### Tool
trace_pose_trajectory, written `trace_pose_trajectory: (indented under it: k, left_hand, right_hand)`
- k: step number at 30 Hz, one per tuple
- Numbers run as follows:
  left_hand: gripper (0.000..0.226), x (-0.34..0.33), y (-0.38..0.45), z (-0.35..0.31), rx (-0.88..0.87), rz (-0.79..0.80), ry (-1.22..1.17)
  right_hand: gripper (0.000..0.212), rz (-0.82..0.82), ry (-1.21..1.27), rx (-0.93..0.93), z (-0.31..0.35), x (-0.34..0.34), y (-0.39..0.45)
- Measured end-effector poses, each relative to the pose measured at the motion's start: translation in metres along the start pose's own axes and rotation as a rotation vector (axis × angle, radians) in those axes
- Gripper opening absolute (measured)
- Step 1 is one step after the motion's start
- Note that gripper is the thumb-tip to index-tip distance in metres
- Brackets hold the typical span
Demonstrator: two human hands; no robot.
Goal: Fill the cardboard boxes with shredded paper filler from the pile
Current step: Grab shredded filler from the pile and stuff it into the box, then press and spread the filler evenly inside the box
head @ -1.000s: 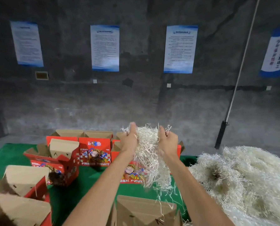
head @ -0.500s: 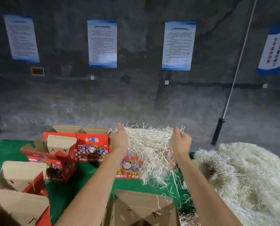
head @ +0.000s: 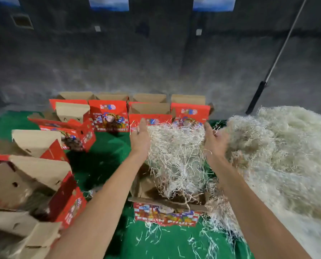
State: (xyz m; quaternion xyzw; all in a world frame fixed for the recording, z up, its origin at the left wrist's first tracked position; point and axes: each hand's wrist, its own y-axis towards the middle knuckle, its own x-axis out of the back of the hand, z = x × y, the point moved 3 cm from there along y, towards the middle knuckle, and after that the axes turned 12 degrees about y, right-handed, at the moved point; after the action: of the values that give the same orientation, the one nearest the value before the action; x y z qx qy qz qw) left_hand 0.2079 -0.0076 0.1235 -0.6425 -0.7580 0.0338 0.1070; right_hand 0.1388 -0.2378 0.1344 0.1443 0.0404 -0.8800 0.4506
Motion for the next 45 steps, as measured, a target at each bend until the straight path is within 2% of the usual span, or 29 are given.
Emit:
trace_pose_trajectory:
  k: [2, 6, 8, 10, 13, 15, 17, 20, 23, 25, 29, 30, 32, 34, 35, 36, 38, 40, 42, 44, 45]
  left_hand:
    - [0.046, -0.001, -0.006, 0.030, 0.025, 0.025, -0.053]
    - [0.041, 0.008, -0.019, 0.073, 0.022, 0.103, 0.091]
    - [0.055, 0.010, -0.025, 0.092, 0.020, 0.155, 0.192]
    - [0.082, 0.011, -0.031, 0.113, 0.012, 0.233, 0.289]
    - [0.093, 0.018, -0.042, 0.146, 0.045, 0.298, 0.426]
    - [0.100, 0.022, -0.046, 0.166, 0.035, 0.342, 0.562]
    - [0.092, 0.025, -0.049, 0.176, 0.001, 0.392, 0.704]
    - [0.061, 0.027, -0.054, 0.189, 0.010, 0.480, 0.875]
    - [0.057, 0.027, -0.059, 0.203, 0.088, 0.463, 0.926]
    - [0.063, 0.025, -0.059, 0.207, 0.062, 0.377, 1.001]
    - [0.073, 0.016, -0.054, 0.198, -0.101, 0.271, 1.228]
    - [0.076, 0.015, -0.051, 0.195, -0.116, 0.279, 1.284]
    - [0.071, 0.012, -0.047, 0.186, -0.150, 0.301, 1.447]
    - [0.047, 0.003, -0.044, 0.170, -0.258, 0.291, 1.663]
    - [0.036, -0.004, -0.043, 0.161, -0.336, 0.271, 1.738]
    - [0.029, -0.013, -0.042, 0.152, -0.429, 0.268, 1.779]
    - [0.025, -0.033, -0.035, 0.143, -0.623, 0.345, 1.753]
    - [0.017, -0.052, -0.022, 0.145, -0.686, 0.563, 1.606]
    - [0.010, -0.064, -0.008, 0.156, -0.613, 0.802, 1.542]
    - [0.014, -0.071, 0.006, 0.173, -0.539, 0.951, 1.552]
    - [0.016, -0.073, 0.012, 0.182, -0.499, 0.997, 1.551]
  right_hand:
    - [0.049, 0.031, -0.059, 0.033, -0.020, 0.004, -0.011]
    - [0.059, 0.127, -0.166, 0.015, -0.056, 0.015, -0.038]
    - [0.058, 0.164, -0.187, -0.006, -0.072, 0.021, -0.049]
    - [0.050, 0.213, -0.267, -0.053, -0.092, 0.029, -0.061]
    - [0.039, 0.292, -0.455, -0.135, -0.127, 0.050, -0.082]
    - [0.057, 0.271, -0.587, -0.235, -0.144, 0.065, -0.091]
    - [0.052, 0.248, -0.606, -0.293, -0.151, 0.071, -0.096]
    - [0.042, 0.294, -0.646, -0.373, -0.155, 0.069, -0.104]
    - [0.042, 0.356, -0.671, -0.425, -0.160, 0.068, -0.113]
    - [0.037, 0.356, -0.728, -0.319, -0.156, 0.065, -0.112]
    - [0.025, 0.270, -1.001, 0.124, -0.136, 0.050, -0.095]
    - [0.020, 0.295, -1.056, 0.149, -0.135, 0.046, -0.092]
    - [0.009, 0.506, -1.156, 0.057, -0.144, 0.037, -0.087]
    - [0.017, 0.792, -1.233, -0.107, -0.159, 0.032, -0.087]
    - [0.020, 0.878, -1.267, -0.191, -0.164, 0.030, -0.087]
    - [0.019, 0.893, -1.318, -0.226, -0.167, 0.027, -0.084]
    - [0.016, 0.794, -1.434, -0.129, -0.168, 0.017, -0.069]
    - [0.021, 0.690, -1.480, -0.024, -0.173, 0.006, -0.054]
    - [0.019, 0.734, -1.413, -0.117, -0.186, 0.002, -0.045]
    - [0.015, 0.868, -1.361, -0.270, -0.207, 0.007, -0.037]
    - [0.019, 0.941, -1.355, -0.308, -0.217, 0.009, -0.034]
